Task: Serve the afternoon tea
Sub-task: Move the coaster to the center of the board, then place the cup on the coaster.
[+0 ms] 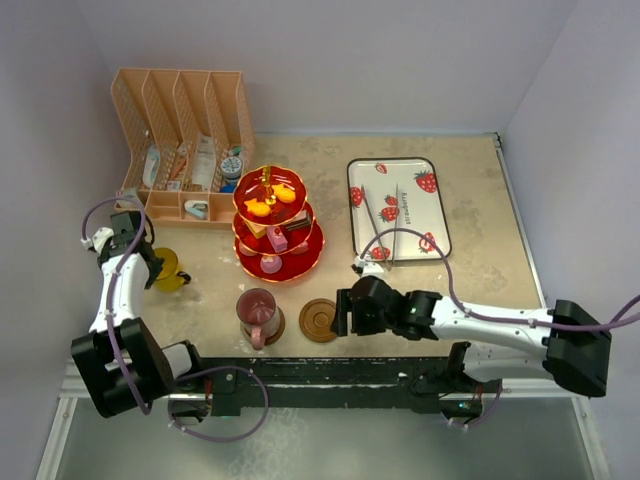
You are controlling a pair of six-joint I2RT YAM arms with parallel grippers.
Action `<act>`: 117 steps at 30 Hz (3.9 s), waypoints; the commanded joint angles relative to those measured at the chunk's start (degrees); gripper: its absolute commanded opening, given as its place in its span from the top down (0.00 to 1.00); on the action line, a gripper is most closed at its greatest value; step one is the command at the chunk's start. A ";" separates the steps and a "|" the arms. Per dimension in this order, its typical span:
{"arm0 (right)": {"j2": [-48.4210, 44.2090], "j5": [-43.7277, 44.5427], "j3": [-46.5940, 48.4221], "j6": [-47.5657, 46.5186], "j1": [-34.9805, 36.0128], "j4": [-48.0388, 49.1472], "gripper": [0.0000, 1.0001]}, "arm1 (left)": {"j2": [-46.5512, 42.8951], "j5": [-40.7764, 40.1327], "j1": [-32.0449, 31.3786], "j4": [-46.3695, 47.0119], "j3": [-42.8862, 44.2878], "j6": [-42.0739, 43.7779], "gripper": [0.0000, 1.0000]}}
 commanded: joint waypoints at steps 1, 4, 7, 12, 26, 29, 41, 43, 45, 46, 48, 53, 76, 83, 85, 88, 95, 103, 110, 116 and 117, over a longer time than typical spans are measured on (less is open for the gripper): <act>1.49 4.37 4.09 -2.97 -1.29 4.88 0.28 | -3.09 -0.68 0.27 0.88 2.92 2.53 1.00; 3.26 -1.79 1.55 -3.86 -5.34 10.66 0.29 | -3.81 -0.52 0.25 0.67 3.14 3.49 1.00; 4.96 -3.37 -1.84 -3.52 -6.94 16.56 0.29 | -3.92 2.16 0.24 1.74 2.56 4.47 1.00; 10.37 -8.39 -3.52 -4.38 -7.23 25.64 0.34 | -3.59 3.49 0.24 1.84 2.85 5.19 1.00; 16.08 -9.54 -1.91 -9.59 -7.14 26.15 0.39 | -6.38 4.50 0.15 3.17 2.47 6.23 1.00; 16.05 -13.76 -2.07 -10.81 -7.14 27.88 0.39 | -8.31 5.08 0.15 3.96 1.97 6.09 1.00; 11.05 -10.46 -0.51 -11.04 -5.87 19.95 0.41 | -13.54 11.04 0.15 2.79 3.88 5.81 1.00; 8.68 -9.60 0.35 -11.47 -5.82 18.73 0.40 | -14.74 12.43 0.15 1.83 4.84 5.28 1.00; 5.99 -9.62 1.33 -12.33 -5.76 17.97 0.38 | -16.04 13.39 0.15 0.61 5.82 4.72 1.00; 4.48 -10.06 1.76 -12.87 -5.74 18.00 0.38 | -16.68 14.02 0.15 -0.12 6.31 4.53 1.00; 1.51 -11.74 2.48 -13.92 -5.59 19.18 0.37 | -18.06 15.33 0.15 -1.49 7.36 4.16 1.00; -3.30 -12.21 5.86 -17.61 -2.34 23.37 0.39 | -20.47 19.51 0.06 -5.66 10.75 3.38 1.00; 16.04 14.66 18.74 -62.06 15.38 58.40 0.42 | -15.39 16.26 -11.14 -23.38 25.85 0.63 1.00; 27.25 17.24 30.03 -59.34 15.37 59.48 0.43 | -13.23 12.17 -13.34 -27.43 30.90 0.21 1.00; 30.14 17.64 33.25 -57.63 15.37 57.73 0.42 | -12.97 11.64 -13.39 -28.44 31.75 0.93 1.00; 34.74 16.99 38.73 -53.97 15.36 52.70 0.42 | -12.98 11.03 -13.39 -29.20 33.12 1.24 1.00; 42.05 16.37 47.07 -52.83 15.28 47.59 0.40 | -13.12 11.12 -13.39 -29.96 33.33 2.48 1.00; 46.75 19.54 53.96 -53.58 14.61 43.12 0.44 | -13.04 11.65 -13.39 -30.17 33.42 3.46 1.00; 49.40 16.67 57.76 -52.60 13.27 41.82 0.52 | -13.53 12.58 -13.46 -30.24 32.69 3.91 1.00; 51.62 16.94 61.15 -52.86 12.90 40.03 0.65 | -13.66 12.36 -13.39 -30.76 32.67 4.94 1.00; 51.91 17.31 61.63 -52.97 12.90 39.65 0.67 | -13.84 12.44 -13.42 -30.74 32.59 4.90 1.00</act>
